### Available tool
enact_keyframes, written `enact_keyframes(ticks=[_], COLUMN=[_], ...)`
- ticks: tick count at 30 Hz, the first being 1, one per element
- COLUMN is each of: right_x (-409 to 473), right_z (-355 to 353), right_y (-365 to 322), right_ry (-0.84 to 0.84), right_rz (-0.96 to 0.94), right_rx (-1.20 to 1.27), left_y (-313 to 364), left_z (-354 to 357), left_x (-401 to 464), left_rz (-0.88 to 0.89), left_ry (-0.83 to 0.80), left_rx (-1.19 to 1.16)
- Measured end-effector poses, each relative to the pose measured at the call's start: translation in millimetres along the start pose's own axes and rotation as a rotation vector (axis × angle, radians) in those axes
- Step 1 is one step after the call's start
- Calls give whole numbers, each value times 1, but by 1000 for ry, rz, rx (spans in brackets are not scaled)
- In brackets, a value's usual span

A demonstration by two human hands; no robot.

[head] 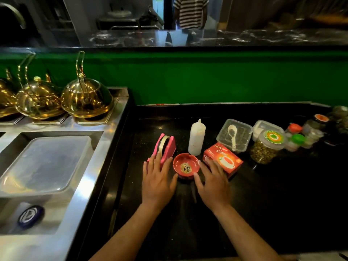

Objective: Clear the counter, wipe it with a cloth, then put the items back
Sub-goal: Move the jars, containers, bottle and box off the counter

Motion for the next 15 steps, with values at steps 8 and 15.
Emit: enact_keyframes(ticks=[8, 15], right_x=[-59, -137], right_z=[-58, -120], right_y=[111, 248], right_ry=[169, 171], right_rz=[84, 254], right_rx=[-62, -127], left_y=[126, 285], left_z=[28, 71], left_x=[-33, -73], left_rz=[168, 316], left_ry=[-93, -191], left_rx=[39, 15])
Point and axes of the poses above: each hand's wrist, its own x-axis towards the middle knuckle, its own z-axis out of the palm, y = z × x, the point moved 4 cm from there along x, towards the middle knuckle, and after that the axes turned 8 degrees about -x, right-handed, at the moved point
